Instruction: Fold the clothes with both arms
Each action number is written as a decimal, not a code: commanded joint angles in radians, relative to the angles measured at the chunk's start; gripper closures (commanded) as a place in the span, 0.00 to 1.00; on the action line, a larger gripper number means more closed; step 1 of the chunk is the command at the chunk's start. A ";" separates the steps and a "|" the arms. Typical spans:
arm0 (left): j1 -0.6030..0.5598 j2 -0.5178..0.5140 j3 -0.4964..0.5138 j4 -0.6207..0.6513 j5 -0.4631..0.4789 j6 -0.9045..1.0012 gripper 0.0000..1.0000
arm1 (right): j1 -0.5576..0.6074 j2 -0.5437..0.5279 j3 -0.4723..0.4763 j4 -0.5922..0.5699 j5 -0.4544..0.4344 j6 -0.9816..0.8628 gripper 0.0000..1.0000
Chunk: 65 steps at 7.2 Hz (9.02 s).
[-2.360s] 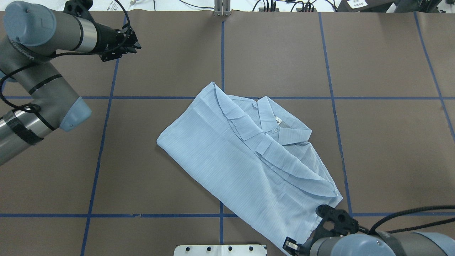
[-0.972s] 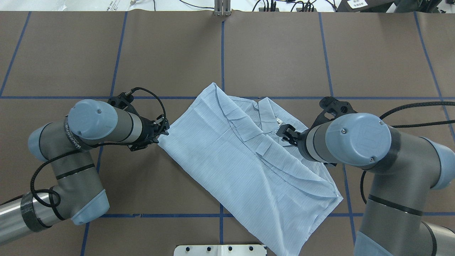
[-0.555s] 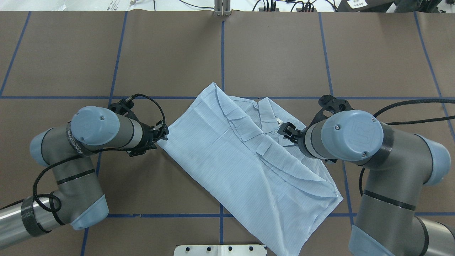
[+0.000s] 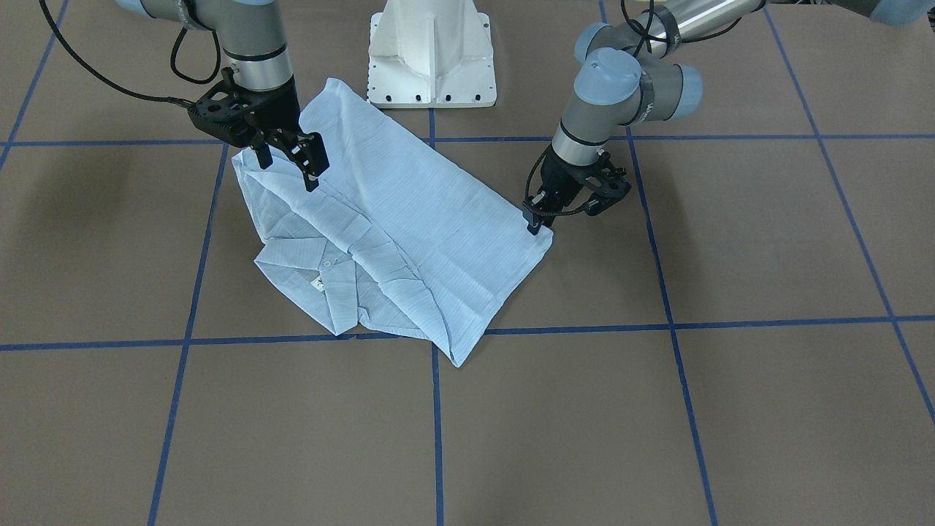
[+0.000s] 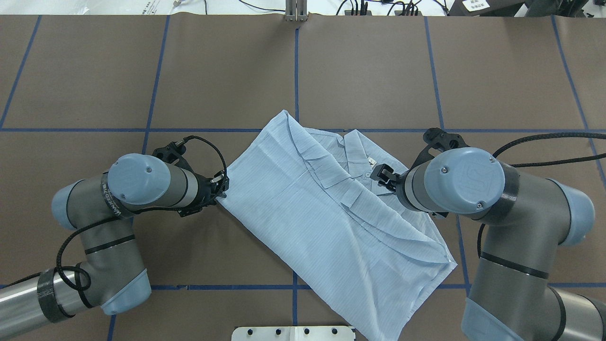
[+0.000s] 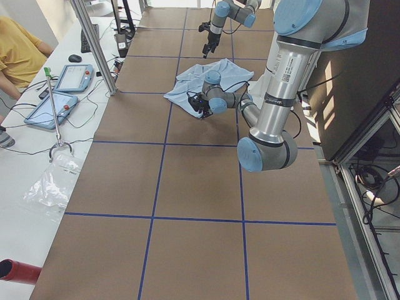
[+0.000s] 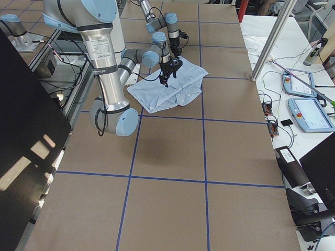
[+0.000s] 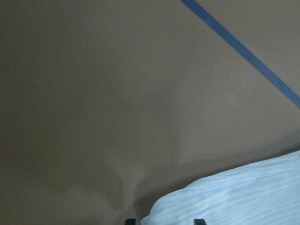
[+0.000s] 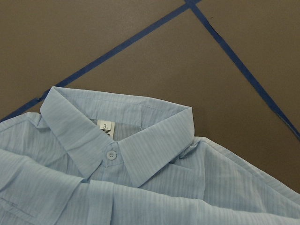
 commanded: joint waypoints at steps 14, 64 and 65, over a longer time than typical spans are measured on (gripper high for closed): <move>-0.365 -0.135 0.193 -0.291 -0.097 0.368 0.59 | -0.262 0.128 -0.147 0.089 -0.108 -0.246 0.00; -0.422 0.051 0.007 -0.293 -0.196 0.429 0.57 | -0.327 0.154 -0.251 0.149 -0.178 0.667 0.04; -0.422 0.051 0.007 -0.293 -0.196 0.429 0.57 | -0.327 0.157 -0.251 0.155 -0.178 0.669 0.07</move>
